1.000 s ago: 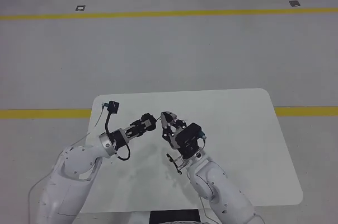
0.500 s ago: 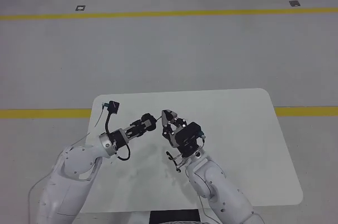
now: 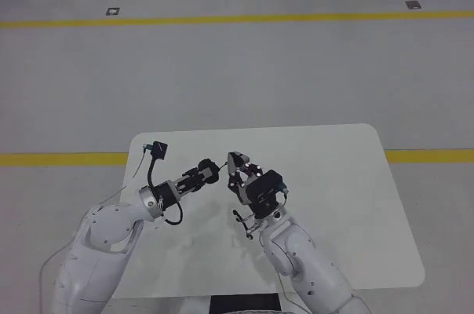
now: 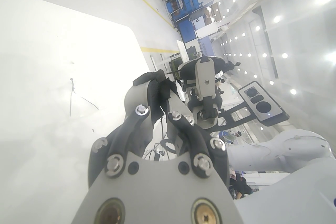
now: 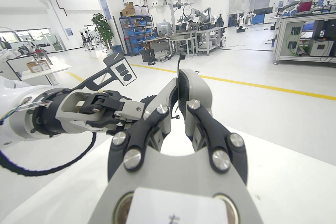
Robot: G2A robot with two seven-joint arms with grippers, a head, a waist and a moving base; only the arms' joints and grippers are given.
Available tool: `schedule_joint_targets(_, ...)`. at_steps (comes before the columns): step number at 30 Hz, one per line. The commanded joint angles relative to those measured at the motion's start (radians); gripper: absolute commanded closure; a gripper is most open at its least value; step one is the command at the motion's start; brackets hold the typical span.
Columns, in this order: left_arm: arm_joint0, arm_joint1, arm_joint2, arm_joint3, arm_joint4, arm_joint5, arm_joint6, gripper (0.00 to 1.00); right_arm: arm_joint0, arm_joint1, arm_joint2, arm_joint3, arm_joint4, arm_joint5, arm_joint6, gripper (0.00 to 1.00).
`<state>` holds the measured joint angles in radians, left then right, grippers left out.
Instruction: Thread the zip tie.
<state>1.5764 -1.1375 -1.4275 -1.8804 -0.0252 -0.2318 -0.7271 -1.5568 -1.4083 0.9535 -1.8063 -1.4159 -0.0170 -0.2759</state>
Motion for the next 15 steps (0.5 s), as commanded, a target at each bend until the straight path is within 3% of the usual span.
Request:
schedule_joint_targets(1, 0.0, 0.0, 0.0, 0.0, 0.0, 0.0, 0.0, 1.0, -0.002, 0.001, 0.001, 0.003, -0.003, -0.001, -0.001, 1.0)
schedule_joint_targets(15, 0.0, 0.0, 0.0, 0.0, 0.0, 0.0, 0.0, 1.0, -0.001, 0.001, -0.002, 0.015, -0.003, 0.0, 0.004, 1.0)
